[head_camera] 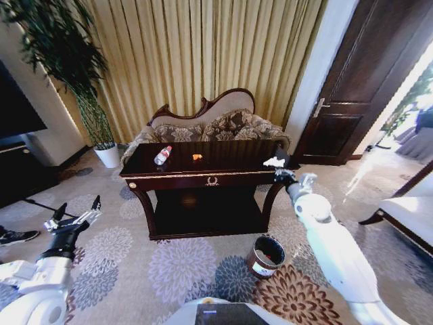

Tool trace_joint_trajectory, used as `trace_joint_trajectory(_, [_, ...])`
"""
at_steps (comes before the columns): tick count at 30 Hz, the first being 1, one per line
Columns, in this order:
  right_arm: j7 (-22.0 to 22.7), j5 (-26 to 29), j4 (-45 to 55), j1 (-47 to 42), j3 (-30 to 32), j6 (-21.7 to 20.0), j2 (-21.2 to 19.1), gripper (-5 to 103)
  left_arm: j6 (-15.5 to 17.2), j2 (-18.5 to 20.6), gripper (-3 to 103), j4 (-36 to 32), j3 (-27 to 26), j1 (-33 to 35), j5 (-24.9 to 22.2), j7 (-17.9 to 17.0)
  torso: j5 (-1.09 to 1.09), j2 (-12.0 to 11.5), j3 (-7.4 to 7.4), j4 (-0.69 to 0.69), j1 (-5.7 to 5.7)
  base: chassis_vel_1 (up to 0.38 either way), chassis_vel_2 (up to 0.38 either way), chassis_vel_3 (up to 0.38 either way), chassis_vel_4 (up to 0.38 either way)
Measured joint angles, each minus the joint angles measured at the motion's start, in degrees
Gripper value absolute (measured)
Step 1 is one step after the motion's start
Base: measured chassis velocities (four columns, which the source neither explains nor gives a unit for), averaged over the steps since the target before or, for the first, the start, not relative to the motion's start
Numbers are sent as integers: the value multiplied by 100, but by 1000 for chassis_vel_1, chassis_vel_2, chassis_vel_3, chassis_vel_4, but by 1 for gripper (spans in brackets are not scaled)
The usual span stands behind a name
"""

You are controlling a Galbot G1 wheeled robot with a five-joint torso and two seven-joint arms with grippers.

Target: Move to the front of the table and place the trash on the table into the trash bin.

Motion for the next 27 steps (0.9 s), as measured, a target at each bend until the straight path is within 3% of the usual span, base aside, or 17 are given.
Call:
trace_joint_trajectory(3, [0,-277,-568,-139,32,-26,107,0,-1,32,100,-3,-31,2,-21,0,0,-6,4,-1,11,-55,38,28,-40])
trace_joint_trajectory(5, [-1,-814,-1391,-217,29,115,156,0,-5,56,100,24,-59,-3,-47,-5,-1,-5,3,0,11,-55,59,33,-39])
trace_joint_trajectory(9, [-1,-1325,-2320,-224,12,314,158,0,-14,54,100,80,-39,-23,-64,-9,-2,-1,-1,-1,3,-14,14,8,-10])
trace_joint_trajectory(14, [-1,-1439,-3027,-224,9,457,163,0,-26,16,100,122,4,-31,-83,65,-1,3,-2,0,-2,0,0,0,0])
trace_joint_trajectory(21, [-1,-1502,-3411,-374,104,486,203,0,-76,22,100,188,23,-64,-89,141,-2,0,0,0,3,0,0,0,0])
trace_joint_trajectory(27, [0,-1835,-2959,-805,316,401,491,0,-127,-20,100,219,34,-47,-90,163,-2,0,-1,-1,2,0,0,0,0])
